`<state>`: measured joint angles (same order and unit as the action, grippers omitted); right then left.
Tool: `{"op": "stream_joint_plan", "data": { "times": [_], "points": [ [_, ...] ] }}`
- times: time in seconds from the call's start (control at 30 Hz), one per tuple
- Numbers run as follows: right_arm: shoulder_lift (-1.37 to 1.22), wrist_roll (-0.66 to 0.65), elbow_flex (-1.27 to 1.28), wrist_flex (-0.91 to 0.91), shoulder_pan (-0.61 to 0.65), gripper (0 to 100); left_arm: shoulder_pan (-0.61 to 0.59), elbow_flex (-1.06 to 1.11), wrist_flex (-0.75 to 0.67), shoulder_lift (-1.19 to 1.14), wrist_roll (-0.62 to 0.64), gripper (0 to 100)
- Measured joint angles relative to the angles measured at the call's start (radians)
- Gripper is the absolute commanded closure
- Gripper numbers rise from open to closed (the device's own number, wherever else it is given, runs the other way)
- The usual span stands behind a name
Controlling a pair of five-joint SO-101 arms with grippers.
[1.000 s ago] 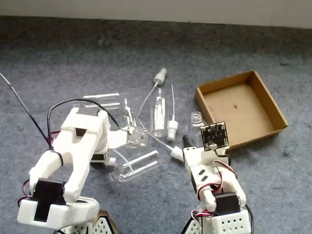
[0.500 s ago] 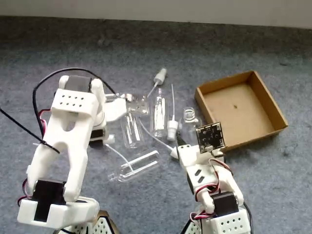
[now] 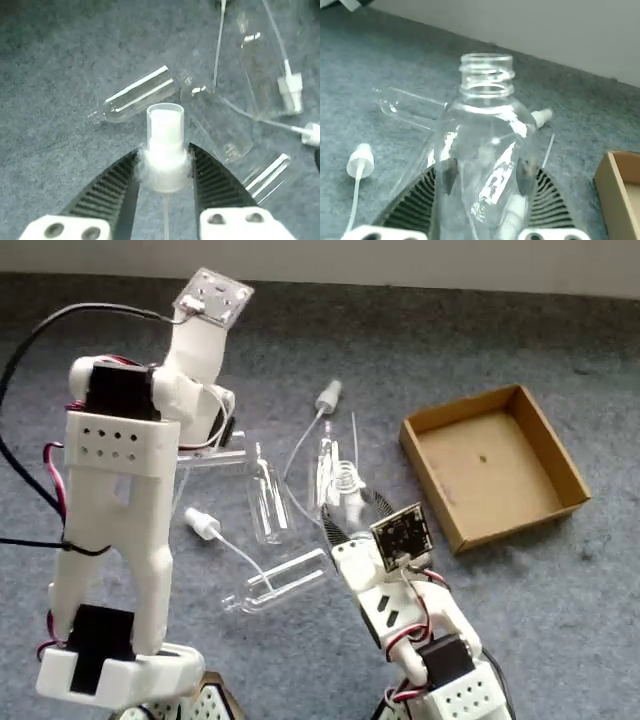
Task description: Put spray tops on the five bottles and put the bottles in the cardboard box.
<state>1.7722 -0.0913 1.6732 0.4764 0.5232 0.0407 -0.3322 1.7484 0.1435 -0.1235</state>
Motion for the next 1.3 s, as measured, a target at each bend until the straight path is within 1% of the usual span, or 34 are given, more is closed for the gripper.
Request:
{"op": "stream_joint_plan", "data": {
  "times": [0.07,0.17,0.37,0.5,0.6,0.73,0.93,1.13,1.3],
  "points": [
    [0.000,0.000,0.000,-0.057,-0.002,91.7,0.029,-0.063,0.006,0.000,0.068,99],
    [0.000,0.000,0.000,-0.091,0.000,91.9,0.086,-0.135,0.008,0.000,0.169,99],
    [0.000,0.006,0.000,-0.098,0.002,92.0,0.192,-0.209,0.006,0.000,0.450,99],
    [0.000,0.006,0.000,-0.100,0.000,92.0,0.196,-0.245,-0.081,0.000,0.582,99],
    [0.000,0.006,0.000,-0.097,0.002,92.0,0.192,-0.292,-0.155,0.000,0.646,100],
    [0.000,0.008,0.000,-0.064,0.006,92.0,0.224,-0.368,-0.203,0.000,0.697,100],
    [0.000,0.008,0.000,-0.061,0.006,92.0,0.293,-0.456,-0.190,0.009,0.706,100],
    [0.000,0.008,0.000,-0.061,0.006,92.0,0.319,-0.456,-0.163,0.117,0.706,100],
    [0.000,0.008,0.000,-0.061,0.006,92.0,0.333,-0.328,-0.161,0.242,0.706,100]
  ]
}}
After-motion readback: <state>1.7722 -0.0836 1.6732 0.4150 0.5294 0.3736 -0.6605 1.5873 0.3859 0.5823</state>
